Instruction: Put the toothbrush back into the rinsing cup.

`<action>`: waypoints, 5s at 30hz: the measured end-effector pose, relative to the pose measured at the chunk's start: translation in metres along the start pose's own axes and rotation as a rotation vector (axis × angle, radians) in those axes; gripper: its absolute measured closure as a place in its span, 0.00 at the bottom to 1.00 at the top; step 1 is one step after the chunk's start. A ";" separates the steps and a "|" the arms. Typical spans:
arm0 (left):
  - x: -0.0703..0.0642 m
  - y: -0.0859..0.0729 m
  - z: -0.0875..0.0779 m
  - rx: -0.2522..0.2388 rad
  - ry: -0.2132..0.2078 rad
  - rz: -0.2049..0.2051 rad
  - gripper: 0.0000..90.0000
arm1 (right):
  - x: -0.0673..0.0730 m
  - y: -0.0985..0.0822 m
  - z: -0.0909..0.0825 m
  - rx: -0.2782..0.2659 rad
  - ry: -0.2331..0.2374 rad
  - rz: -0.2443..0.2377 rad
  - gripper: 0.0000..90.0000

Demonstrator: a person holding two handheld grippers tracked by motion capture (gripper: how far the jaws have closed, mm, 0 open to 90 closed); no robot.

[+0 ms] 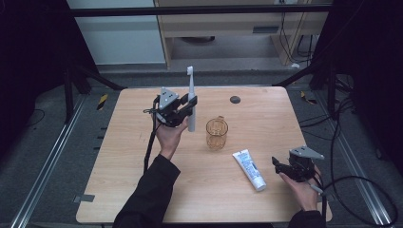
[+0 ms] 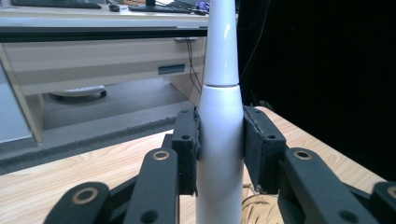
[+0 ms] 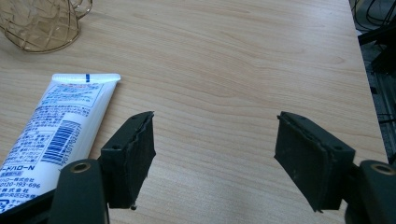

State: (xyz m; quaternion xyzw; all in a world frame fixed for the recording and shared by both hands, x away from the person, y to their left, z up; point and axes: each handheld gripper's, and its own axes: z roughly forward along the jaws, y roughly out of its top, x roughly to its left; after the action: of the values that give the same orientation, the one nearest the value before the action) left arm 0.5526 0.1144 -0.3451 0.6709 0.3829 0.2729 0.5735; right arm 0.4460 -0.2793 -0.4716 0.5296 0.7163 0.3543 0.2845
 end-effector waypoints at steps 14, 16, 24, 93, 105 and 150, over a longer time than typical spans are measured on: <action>-0.018 0.004 0.023 -0.033 -0.049 0.002 0.75 | -0.001 0.000 0.000 -0.007 -0.004 0.003 0.32; -0.021 0.005 0.025 -0.037 -0.056 0.004 0.75 | -0.001 0.000 0.000 -0.007 -0.004 0.002 0.32; -0.026 0.003 0.032 -0.057 -0.073 0.007 0.75 | -0.001 0.000 0.001 -0.005 -0.003 0.000 0.32; -0.031 -0.092 0.049 0.080 -0.150 0.072 0.75 | 0.001 -0.002 0.004 0.010 -0.007 -0.021 0.32; -0.033 -0.093 0.044 0.087 -0.154 0.084 0.73 | 0.002 -0.001 0.004 0.010 -0.003 -0.019 0.31; -0.005 -0.091 -0.048 0.242 -0.068 0.204 0.52 | 0.009 0.012 -0.013 -0.052 0.024 -0.027 0.34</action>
State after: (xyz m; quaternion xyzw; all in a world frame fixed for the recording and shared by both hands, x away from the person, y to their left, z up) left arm 0.4931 0.1410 -0.4241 0.7794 0.3230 0.2588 0.4704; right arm 0.4401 -0.2713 -0.4540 0.5078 0.7173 0.3755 0.2943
